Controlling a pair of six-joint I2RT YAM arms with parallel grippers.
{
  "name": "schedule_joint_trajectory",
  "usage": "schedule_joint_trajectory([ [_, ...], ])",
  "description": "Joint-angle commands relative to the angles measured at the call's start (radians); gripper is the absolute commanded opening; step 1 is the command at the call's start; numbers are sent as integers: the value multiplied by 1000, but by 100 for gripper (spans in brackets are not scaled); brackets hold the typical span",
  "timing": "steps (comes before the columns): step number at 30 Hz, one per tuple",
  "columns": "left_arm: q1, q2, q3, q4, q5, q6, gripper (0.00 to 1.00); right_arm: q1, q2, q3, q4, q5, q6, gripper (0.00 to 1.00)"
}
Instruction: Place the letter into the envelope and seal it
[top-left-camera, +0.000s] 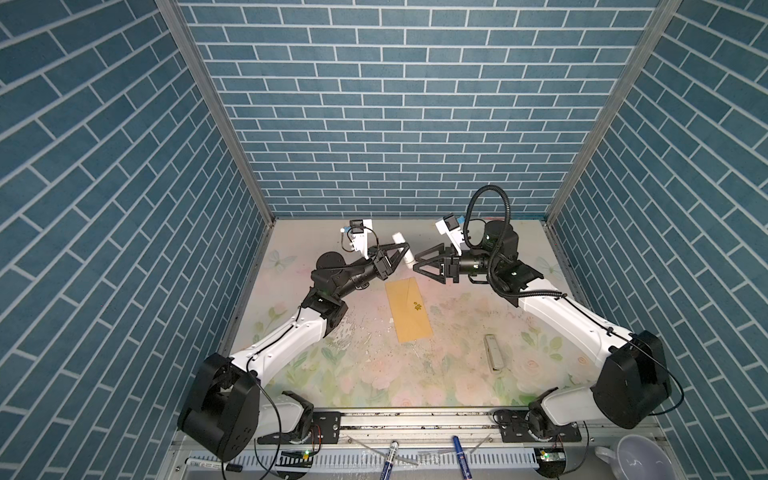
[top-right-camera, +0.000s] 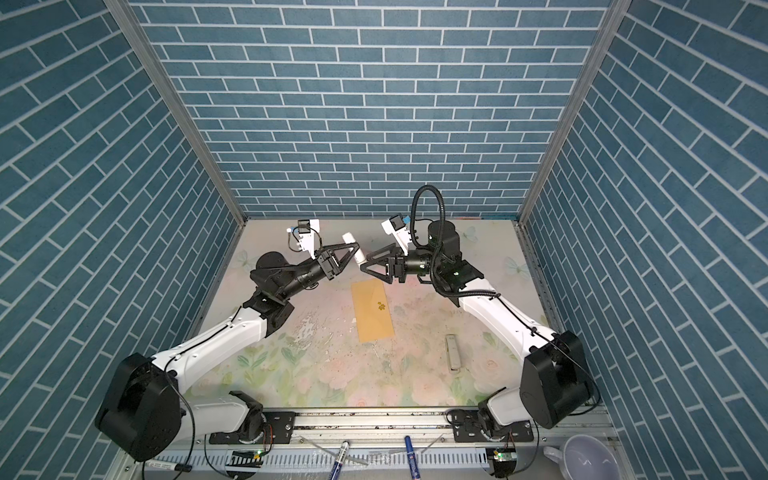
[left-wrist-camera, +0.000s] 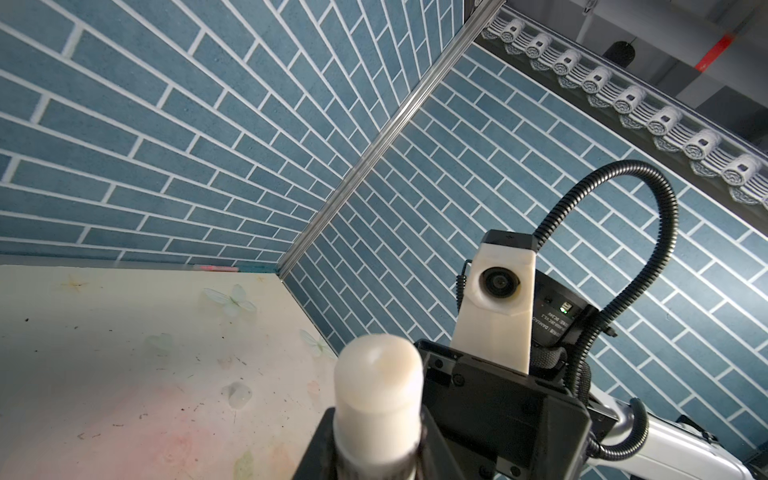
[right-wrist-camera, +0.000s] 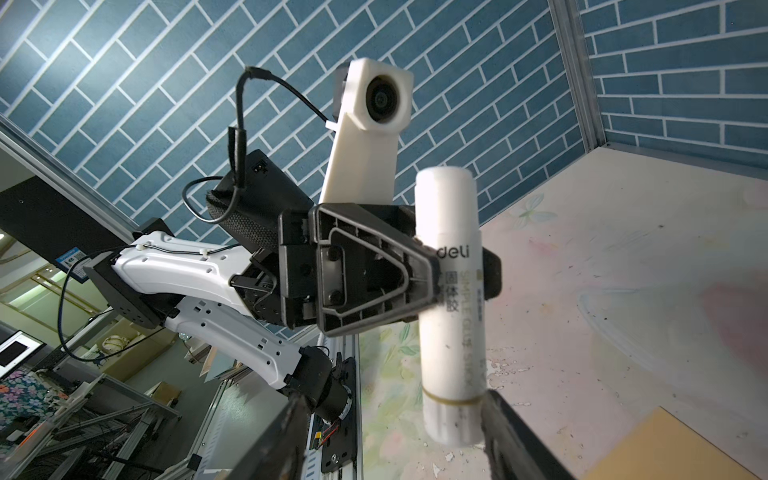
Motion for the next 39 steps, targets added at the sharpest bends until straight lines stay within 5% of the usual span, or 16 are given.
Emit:
schedule_joint_trajectory([
  [1, 5, 9, 11, 75, 18, -26, 0, 3, 24, -25, 91, -31, 62, 62],
  [15, 5, 19, 9, 92, 11, -41, 0, 23, 85, -13, 160, -31, 114, 42],
  [27, 5, 24, -1, 87, -2, -37, 0, 30, 78, -11, 144, 41, 115, 4],
  [33, 5, 14, -8, 52, -25, -9, 0, 38, 36, 15, -24, 201, 20, 0],
  [39, 4, 3, -9, -6, -51, 29, 0, 126, -1, 110, -326, 557, -207, 0],
])
